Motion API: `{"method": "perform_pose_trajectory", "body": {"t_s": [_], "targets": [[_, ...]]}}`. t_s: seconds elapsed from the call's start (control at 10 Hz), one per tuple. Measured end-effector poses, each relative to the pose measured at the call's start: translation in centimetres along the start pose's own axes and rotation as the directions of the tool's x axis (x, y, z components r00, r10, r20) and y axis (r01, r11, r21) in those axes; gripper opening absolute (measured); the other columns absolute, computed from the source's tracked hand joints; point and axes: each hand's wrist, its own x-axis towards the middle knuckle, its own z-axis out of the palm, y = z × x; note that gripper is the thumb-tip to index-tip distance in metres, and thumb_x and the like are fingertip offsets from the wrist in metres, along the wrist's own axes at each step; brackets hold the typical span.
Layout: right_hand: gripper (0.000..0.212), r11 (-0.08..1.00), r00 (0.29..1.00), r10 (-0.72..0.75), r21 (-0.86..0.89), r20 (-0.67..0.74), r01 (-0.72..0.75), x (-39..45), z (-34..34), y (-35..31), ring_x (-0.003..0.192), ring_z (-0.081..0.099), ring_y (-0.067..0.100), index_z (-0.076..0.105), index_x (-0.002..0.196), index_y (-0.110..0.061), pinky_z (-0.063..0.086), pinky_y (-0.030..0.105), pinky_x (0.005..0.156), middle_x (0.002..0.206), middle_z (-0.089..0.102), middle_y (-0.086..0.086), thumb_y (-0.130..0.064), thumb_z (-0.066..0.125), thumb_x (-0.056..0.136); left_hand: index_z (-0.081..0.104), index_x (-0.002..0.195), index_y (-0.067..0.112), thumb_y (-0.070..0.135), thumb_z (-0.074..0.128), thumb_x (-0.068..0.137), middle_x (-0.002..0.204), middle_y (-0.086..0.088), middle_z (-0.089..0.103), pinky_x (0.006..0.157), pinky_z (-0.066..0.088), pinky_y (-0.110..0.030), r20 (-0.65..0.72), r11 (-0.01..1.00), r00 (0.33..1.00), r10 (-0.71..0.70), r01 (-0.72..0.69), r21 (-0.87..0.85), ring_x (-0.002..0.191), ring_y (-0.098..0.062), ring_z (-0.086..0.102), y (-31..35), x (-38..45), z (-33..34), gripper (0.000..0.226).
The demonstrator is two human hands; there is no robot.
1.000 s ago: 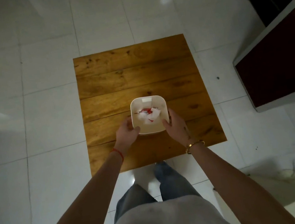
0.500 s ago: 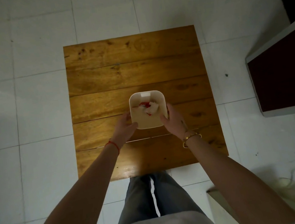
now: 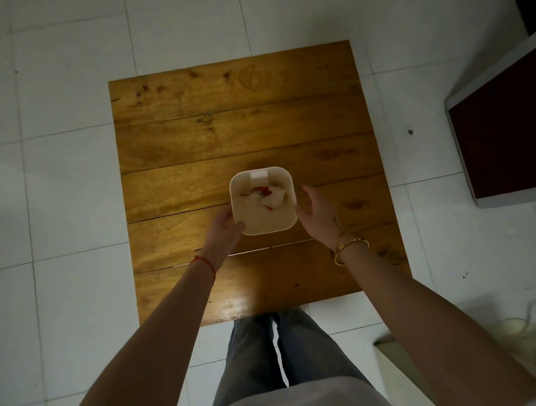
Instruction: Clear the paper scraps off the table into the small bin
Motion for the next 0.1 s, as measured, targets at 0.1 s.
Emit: {"method": "perform_pose_trajectory", "body": {"t_s": [0.1], "targets": [[0.057,0.999,0.999,-0.031,-0.043,-0.034,0.030,-1.29,-1.62,-0.97,0.142,0.032,0.024,0.028,0.149,-0.016,0.032,0.038,0.112,0.155,0.034,0.006,-0.030,0.049,0.098,0.052,0.132,0.020,0.008,0.057,0.084,0.122,-0.004,0.060,0.081,0.053,-0.039,-0.054,0.998,0.997,0.051,-0.049,0.048,0.101,-0.026,0.060,0.85,-1.39,-0.62,0.050]]}}
